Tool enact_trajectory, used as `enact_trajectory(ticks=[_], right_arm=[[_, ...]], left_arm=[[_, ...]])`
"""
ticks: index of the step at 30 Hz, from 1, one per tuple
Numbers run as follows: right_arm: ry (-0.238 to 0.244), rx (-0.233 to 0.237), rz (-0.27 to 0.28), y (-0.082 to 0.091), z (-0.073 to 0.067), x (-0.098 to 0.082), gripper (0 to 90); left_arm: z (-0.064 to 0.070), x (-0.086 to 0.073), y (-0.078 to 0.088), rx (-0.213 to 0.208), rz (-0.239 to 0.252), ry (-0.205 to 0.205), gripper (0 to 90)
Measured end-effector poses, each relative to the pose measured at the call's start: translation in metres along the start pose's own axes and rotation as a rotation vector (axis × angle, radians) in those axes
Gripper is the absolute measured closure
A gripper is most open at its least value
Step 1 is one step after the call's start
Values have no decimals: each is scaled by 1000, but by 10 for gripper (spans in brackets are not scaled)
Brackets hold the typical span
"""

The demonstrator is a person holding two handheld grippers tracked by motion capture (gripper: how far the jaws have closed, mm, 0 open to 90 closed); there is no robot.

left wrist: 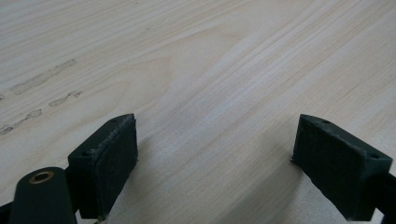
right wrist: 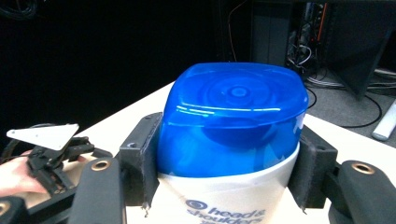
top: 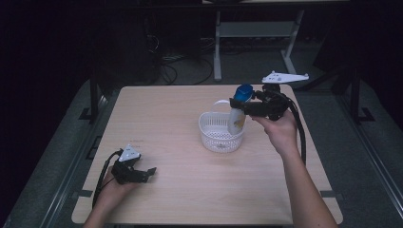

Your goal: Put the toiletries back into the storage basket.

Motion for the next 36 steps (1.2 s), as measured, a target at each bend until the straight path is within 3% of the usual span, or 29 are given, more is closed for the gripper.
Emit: enact_trajectory(ticks=[13,23,36], right_arm=[[4,-16,0,-13,14,-6,366],[-18,-19,-18,-24,28,-23,365],[-10,-21,-36,-32,28,-34,366]], left_arm=[[0,0,0,0,2,0,133],[0,0,0,1,2,0,133],[0,0,0,2,0,-3,133]])
Point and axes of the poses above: each handheld gripper's, and its own axes: y roughly backward along the jaws, x roughly out of its top, z roughly to its right, the point moved 8 cm from there along -y, roughly forward along the jaws, and after that the axes turned 2 degrees about -x, right-handed, at the moved point
